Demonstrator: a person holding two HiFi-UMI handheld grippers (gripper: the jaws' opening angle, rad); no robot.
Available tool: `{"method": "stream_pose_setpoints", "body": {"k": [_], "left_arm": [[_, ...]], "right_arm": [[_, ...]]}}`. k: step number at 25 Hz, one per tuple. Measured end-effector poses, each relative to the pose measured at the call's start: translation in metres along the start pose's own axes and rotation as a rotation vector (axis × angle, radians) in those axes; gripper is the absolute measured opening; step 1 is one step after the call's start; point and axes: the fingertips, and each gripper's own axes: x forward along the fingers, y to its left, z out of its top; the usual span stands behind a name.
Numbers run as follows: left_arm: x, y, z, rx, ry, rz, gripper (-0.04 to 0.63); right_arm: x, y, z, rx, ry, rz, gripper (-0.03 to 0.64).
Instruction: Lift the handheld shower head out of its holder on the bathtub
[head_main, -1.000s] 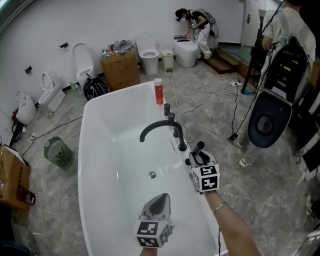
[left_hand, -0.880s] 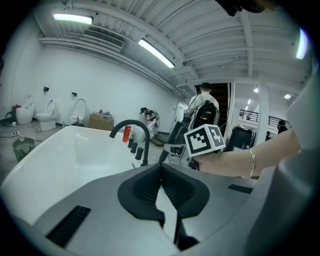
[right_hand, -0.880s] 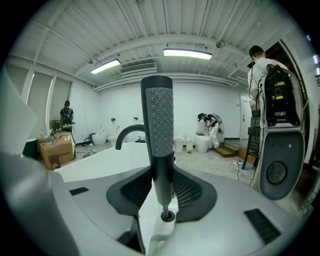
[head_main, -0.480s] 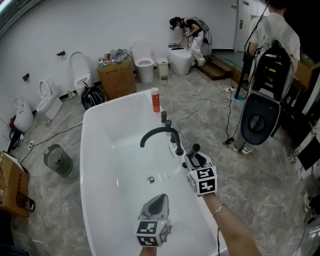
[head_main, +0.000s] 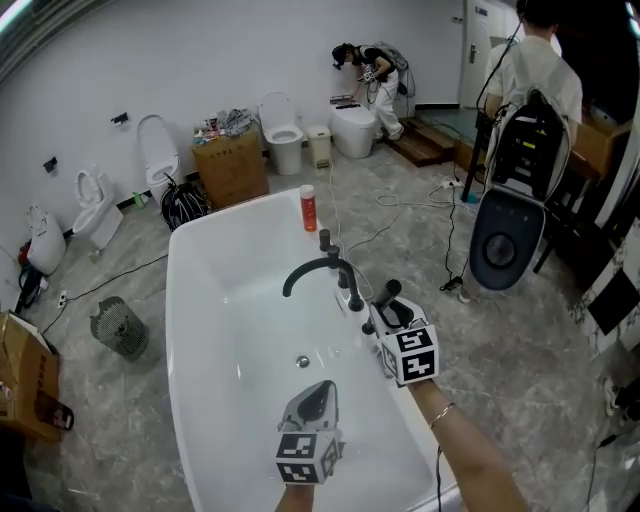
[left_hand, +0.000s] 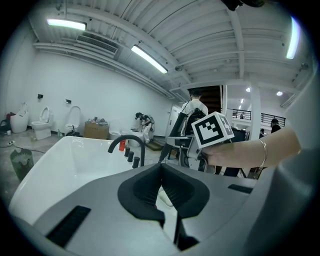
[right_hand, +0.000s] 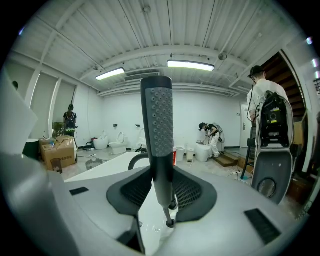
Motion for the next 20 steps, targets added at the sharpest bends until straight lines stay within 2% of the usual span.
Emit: {"method": "stream_pose_setpoints", "body": {"k": [9,20], "left_arm": [[-0.037,-0.019,0.028,0.024,-0.028,-0.024,0.02],[-0.07,-0.03,0.045,0.051,-0.057,-0.055,0.02]], "right_arm": [[-0.048,0.018,0.054,-0.041,-0.027,0.007,0.133],[-0.089,0.038,0.085,-0.06,-0.038,-0.001,0.133]]}}
